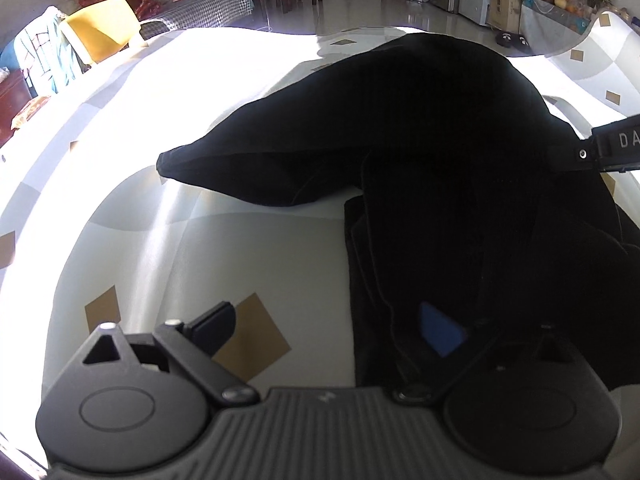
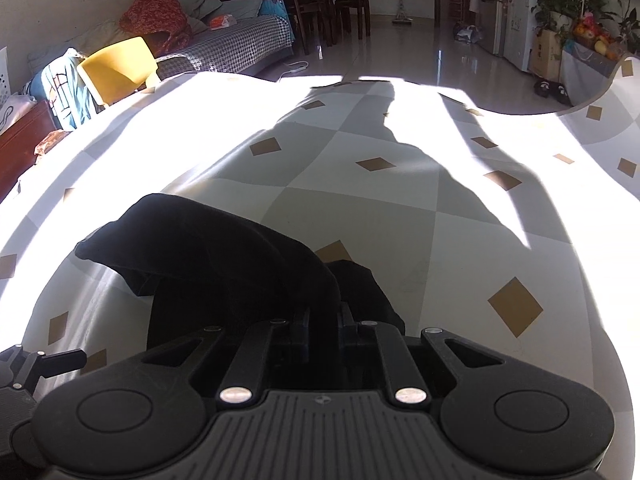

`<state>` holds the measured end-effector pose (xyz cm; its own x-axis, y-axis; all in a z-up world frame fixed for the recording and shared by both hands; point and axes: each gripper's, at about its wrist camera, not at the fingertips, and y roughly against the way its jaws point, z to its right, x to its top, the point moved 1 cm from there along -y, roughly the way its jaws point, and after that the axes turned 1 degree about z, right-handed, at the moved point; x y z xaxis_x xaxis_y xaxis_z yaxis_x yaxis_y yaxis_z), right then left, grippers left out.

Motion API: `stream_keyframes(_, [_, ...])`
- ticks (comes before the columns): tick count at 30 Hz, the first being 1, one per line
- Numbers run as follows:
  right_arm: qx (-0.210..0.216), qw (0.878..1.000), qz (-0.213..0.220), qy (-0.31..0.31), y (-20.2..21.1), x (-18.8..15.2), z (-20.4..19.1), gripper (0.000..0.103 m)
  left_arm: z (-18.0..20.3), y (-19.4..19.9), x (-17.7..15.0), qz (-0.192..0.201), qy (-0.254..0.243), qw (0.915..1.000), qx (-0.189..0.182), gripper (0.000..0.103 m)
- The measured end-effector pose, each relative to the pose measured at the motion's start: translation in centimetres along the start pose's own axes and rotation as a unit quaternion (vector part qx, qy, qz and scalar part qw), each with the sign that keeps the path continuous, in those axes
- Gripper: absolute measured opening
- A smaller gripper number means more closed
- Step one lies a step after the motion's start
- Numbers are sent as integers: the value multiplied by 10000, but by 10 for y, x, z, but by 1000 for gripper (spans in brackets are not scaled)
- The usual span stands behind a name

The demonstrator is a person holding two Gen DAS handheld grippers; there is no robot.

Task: Fold clothes

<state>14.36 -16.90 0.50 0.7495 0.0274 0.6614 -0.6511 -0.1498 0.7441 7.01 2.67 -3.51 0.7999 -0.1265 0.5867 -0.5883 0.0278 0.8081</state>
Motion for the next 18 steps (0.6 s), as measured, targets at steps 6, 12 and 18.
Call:
stream_keyframes(6, [241, 9983, -99, -528, 10, 4, 15, 33, 3, 16, 11, 340, 26, 9992, -196, 99])
stream_keyframes(12, [523, 9972, -62, -530, 27, 1, 17, 43, 6, 7, 26, 323, 93, 9992, -197, 99])
stream_keyframes(18, [748, 9966, -243, -258, 28, -11, 8, 46, 16, -8, 31, 217, 29, 9995, -209, 99])
